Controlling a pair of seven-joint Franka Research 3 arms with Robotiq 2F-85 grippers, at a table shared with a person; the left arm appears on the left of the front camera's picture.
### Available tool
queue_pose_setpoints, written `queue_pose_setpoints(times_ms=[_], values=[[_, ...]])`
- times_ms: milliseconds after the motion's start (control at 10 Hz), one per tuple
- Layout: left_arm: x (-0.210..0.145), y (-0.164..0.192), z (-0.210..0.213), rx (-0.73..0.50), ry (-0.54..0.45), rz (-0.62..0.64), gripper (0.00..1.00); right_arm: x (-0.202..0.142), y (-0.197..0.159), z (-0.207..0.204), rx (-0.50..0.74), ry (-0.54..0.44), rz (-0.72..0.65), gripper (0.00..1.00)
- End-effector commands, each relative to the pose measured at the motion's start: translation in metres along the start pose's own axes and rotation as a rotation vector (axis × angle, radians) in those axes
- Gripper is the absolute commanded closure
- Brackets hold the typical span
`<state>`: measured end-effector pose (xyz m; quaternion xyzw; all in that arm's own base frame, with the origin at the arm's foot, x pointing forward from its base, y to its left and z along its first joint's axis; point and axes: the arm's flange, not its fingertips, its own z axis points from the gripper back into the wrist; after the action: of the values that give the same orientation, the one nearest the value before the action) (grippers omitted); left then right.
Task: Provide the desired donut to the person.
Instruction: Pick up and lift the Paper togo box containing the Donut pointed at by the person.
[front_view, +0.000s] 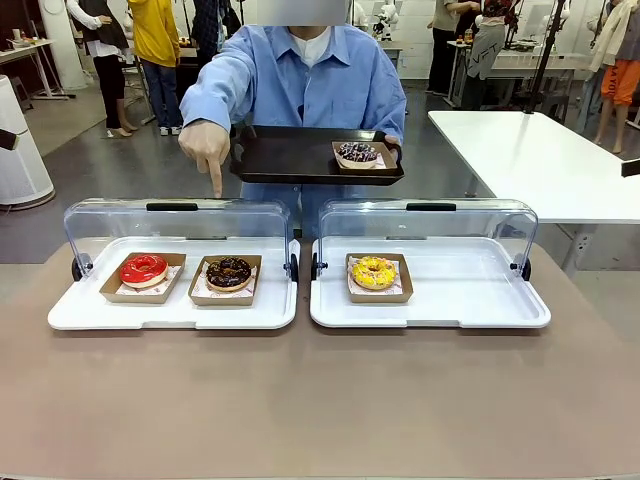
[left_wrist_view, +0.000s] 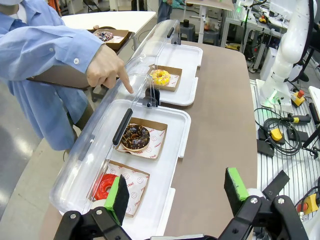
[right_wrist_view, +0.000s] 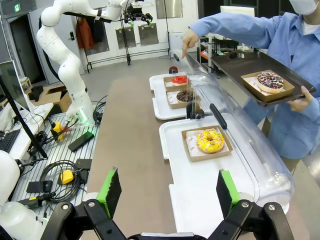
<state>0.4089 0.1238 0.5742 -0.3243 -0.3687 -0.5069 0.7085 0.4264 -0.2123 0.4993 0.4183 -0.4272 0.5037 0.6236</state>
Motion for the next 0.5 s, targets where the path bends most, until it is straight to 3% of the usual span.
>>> queue_pose_setpoints(times_ms=[0, 100, 300, 400], values=[[0.001, -0.001, 0.001, 0.000, -0.004, -0.003, 0.00, 0.000, 0.000, 0.000, 0.000, -0.003, 0.001, 0.00], [0.000, 0.000, 0.000, 0.000, 0.000, 0.000, 0.00, 0.000, 0.000, 0.000, 0.000, -0.003, 0.001, 0.00], [0.011, 0.006, -0.022, 0.000, 0.190, -0.057, 0.00, 0.000, 0.000, 0.000, 0.000, -0.003, 0.001, 0.00], [0.023, 0.004, -0.044, -0.022, 0.340, -0.098, 0.00, 0.000, 0.000, 0.000, 0.000, -0.003, 0.001, 0.00]])
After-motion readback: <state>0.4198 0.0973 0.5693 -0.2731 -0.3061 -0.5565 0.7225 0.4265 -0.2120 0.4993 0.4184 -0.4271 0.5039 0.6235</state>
